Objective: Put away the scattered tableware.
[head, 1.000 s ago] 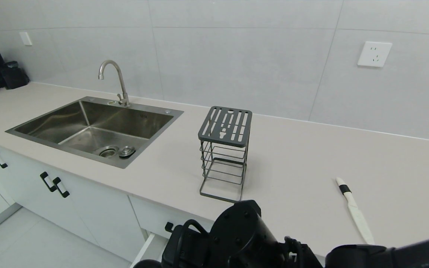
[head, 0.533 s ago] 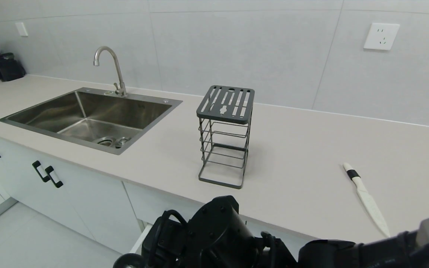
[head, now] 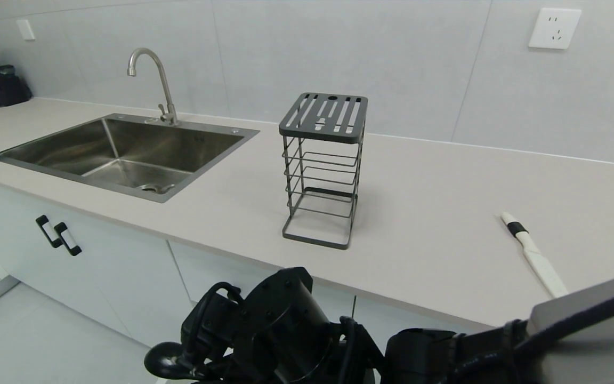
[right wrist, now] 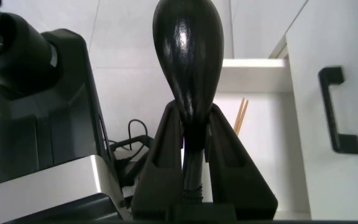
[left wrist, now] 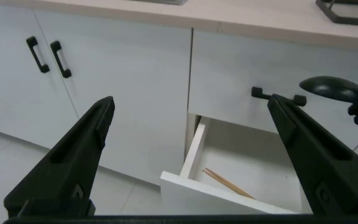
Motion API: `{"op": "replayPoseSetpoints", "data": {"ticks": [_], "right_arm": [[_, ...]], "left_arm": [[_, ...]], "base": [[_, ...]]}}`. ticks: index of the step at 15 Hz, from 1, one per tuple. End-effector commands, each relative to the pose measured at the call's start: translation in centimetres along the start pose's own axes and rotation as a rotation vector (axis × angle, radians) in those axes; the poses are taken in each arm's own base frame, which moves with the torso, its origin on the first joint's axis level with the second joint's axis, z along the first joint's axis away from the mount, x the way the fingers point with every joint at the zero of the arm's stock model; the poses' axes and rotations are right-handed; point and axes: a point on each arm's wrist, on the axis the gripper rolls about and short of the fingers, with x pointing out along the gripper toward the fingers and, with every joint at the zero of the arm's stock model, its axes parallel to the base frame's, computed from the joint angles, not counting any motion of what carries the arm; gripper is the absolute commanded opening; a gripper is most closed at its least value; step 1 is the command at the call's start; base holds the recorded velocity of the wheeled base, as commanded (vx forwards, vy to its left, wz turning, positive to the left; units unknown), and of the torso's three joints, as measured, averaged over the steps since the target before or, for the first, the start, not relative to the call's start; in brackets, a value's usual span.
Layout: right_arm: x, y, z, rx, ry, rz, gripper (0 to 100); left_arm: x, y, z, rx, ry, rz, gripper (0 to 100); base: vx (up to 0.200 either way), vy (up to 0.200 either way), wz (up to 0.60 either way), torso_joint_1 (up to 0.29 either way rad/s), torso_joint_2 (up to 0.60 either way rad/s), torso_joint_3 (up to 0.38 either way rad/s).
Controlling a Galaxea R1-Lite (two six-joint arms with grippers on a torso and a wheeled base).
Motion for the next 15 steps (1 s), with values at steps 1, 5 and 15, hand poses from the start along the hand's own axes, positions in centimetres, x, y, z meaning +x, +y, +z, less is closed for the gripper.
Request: {"op": "replayPoseSetpoints", "data": {"ticks": [1,5,15], "right_arm": [[0.9,-0.3,-0.4,0.008,0.016,-0.004,0],[1.8,-0.7,-0.8,0.016,0.035,-0.009,0],[2.8,-1.2,-2.0,0.017,0.076,-0.017,0]], "left_arm": [[0.0,0.0,0.0,-0.001,0.001,0.001,100],[0.0,0.0,0.0,-0.001,0.001,-0.001,100],[0.0,0.0,0.0,-0.001,0.001,0.001,100]], "base": [[0.000,0.000,0.00,-0.193,0.37,0.178],[0.000,0.000,0.00,-0.093,0.19,0.093],[0.000,0.000,0.00,-0.089,0.18,0.086]]}}
